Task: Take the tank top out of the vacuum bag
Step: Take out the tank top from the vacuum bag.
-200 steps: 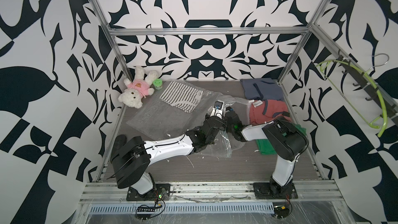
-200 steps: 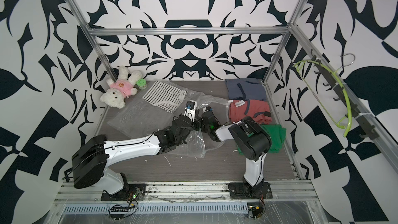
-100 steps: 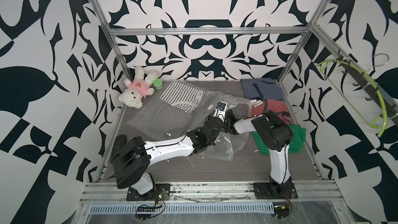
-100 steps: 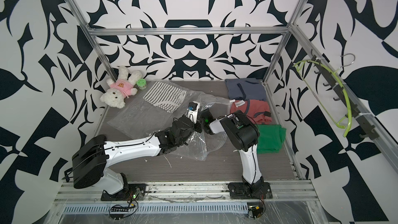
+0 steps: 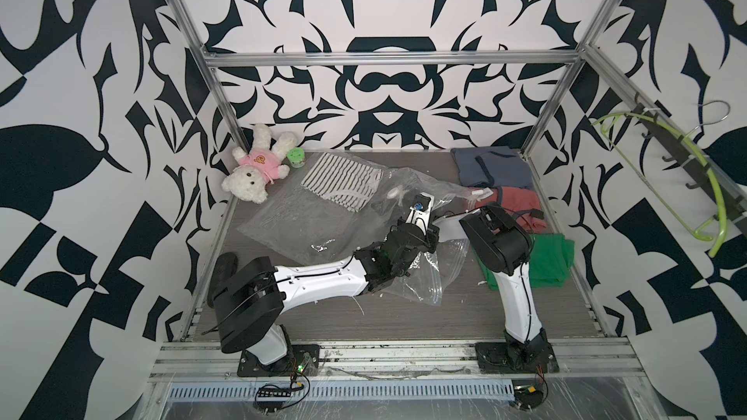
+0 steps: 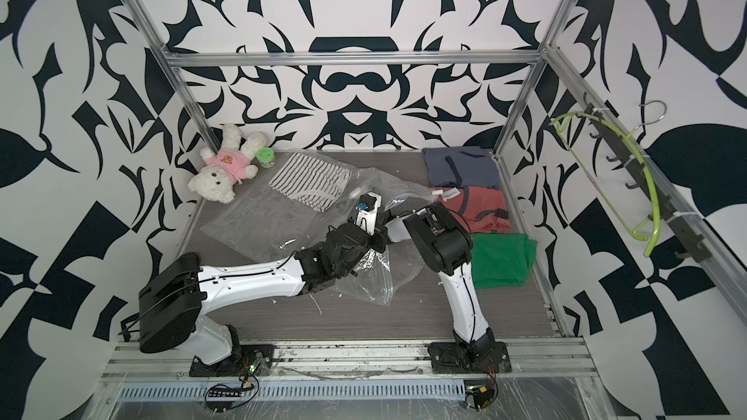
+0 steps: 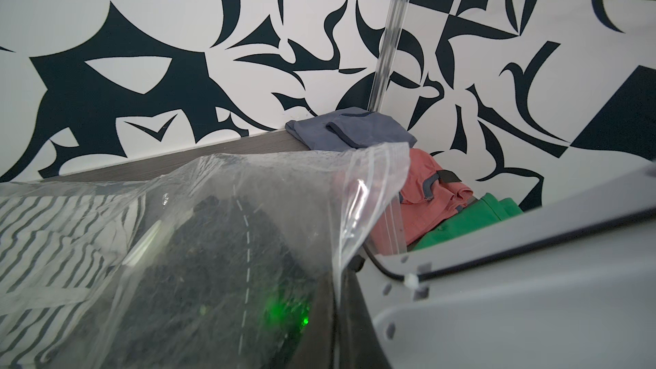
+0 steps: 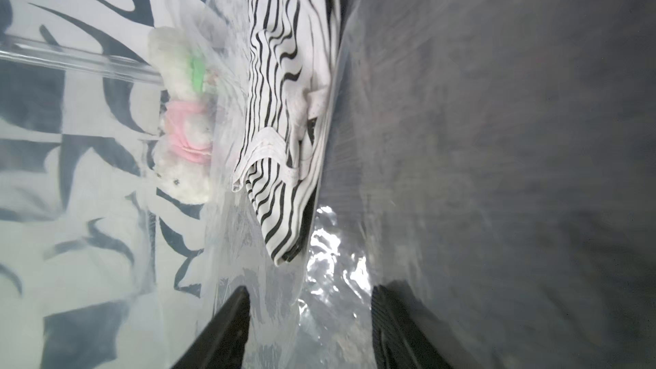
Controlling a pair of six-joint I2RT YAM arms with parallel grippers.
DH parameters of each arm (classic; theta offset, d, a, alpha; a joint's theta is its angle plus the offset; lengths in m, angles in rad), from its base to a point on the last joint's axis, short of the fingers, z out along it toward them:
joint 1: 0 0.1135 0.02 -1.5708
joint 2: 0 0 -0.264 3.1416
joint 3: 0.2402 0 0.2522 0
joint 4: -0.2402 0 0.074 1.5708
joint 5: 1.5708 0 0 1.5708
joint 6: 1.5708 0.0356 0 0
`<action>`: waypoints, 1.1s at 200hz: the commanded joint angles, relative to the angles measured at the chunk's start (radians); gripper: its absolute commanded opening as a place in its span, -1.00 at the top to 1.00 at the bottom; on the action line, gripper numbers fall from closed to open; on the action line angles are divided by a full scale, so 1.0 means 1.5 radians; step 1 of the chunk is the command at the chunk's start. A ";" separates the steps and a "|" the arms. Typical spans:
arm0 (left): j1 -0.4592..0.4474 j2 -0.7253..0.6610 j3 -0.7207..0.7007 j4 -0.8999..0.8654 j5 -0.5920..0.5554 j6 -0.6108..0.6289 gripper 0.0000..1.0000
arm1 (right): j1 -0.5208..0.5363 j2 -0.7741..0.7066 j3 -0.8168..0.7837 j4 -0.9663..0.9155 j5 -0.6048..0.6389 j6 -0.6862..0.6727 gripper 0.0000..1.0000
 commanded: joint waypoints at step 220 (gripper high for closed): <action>-0.012 0.005 0.014 0.048 0.011 0.001 1.00 | 0.035 0.158 0.184 -0.077 0.084 0.080 -0.19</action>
